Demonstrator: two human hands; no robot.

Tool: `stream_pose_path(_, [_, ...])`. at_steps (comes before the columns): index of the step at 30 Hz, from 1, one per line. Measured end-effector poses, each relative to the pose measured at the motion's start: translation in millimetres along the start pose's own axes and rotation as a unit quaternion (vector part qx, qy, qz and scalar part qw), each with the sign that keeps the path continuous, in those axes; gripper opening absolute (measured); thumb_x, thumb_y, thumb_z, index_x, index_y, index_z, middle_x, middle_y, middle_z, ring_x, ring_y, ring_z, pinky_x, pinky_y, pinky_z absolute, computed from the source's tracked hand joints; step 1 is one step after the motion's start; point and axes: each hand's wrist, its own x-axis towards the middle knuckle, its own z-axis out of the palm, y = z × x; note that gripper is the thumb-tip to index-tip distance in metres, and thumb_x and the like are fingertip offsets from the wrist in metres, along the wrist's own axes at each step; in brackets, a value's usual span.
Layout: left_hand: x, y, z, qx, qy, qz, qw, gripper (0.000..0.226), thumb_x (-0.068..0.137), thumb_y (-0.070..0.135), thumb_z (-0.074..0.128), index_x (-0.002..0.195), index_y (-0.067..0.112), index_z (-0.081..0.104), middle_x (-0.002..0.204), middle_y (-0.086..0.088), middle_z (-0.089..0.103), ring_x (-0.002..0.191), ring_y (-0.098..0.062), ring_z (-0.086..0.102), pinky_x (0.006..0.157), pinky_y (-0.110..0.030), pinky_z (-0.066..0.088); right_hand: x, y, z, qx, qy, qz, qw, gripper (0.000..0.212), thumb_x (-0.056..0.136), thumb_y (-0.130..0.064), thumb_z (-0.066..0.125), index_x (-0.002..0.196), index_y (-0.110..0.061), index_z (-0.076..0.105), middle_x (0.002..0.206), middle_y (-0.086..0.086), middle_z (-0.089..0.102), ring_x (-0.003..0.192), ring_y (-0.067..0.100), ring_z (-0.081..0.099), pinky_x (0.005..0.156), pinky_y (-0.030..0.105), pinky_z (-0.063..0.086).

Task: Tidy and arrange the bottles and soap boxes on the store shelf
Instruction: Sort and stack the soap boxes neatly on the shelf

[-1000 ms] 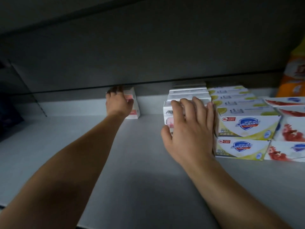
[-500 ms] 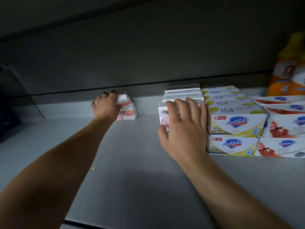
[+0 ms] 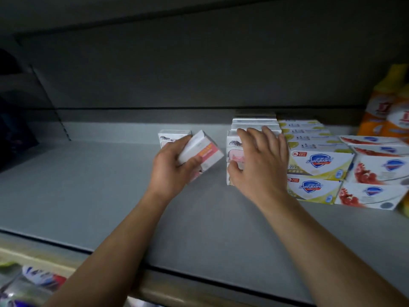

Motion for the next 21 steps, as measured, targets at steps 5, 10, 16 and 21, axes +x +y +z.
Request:
stream_pose_path(5, [-4, -2, -3, -0.167, -0.023, -0.063, 0.984, 0.042, 0.076, 0.012, 0.08, 0.116, 0.018, 0.069, 0.108, -0.002, 0.073, 0.099, -0.02, 0.068, 0.087, -0.033, 0.055, 1, -7, -3, 0.039, 0.053, -0.013, 0.998, 0.059, 0.076, -0.031, 0.061, 0.134, -0.017, 0.055, 0.135, 0.001, 0.057, 0.136, 0.029, 0.039, 0.117, 0.051, 0.02])
stream_pose_path(10, [-8, -9, -19, -0.328, -0.064, -0.089, 0.938, 0.034, 0.067, 0.016, 0.079, 0.101, 0.019, 0.077, 0.101, -0.005, 0.075, 0.087, -0.018, 0.07, 0.077, -0.03, 0.057, 1, -18, -11, 0.224, 0.093, -0.111, 0.964, 0.051, 0.077, -0.024, 0.054, 0.125, -0.01, 0.061, 0.124, 0.004, 0.059, 0.118, 0.022, 0.048, 0.103, 0.034, 0.04])
stream_pose_path(16, [-12, -7, -25, -0.464, -0.217, -0.142, 0.847, 0.055, 0.055, 0.03, 0.091, 0.102, 0.007, 0.075, 0.095, -0.015, 0.074, 0.08, -0.024, 0.071, 0.073, -0.033, 0.058, -10, -20, -12, 0.352, -0.145, -0.185, 0.906, 0.081, 0.072, -0.013, 0.074, 0.144, -0.03, 0.042, 0.144, -0.012, 0.041, 0.133, -0.001, 0.039, 0.104, 0.013, 0.033])
stream_pose_path(21, [-11, -5, -26, -0.492, -0.207, -0.192, 0.824, 0.036, 0.065, 0.009, 0.078, 0.101, 0.01, 0.075, 0.102, -0.016, 0.072, 0.085, -0.025, 0.071, 0.076, -0.034, 0.059, -13, -17, -18, 0.377, -0.161, -0.073, 0.909, 0.063, 0.064, -0.039, 0.08, 0.121, -0.042, 0.055, 0.112, -0.019, 0.061, 0.104, 0.001, 0.059, 0.084, 0.014, 0.045])
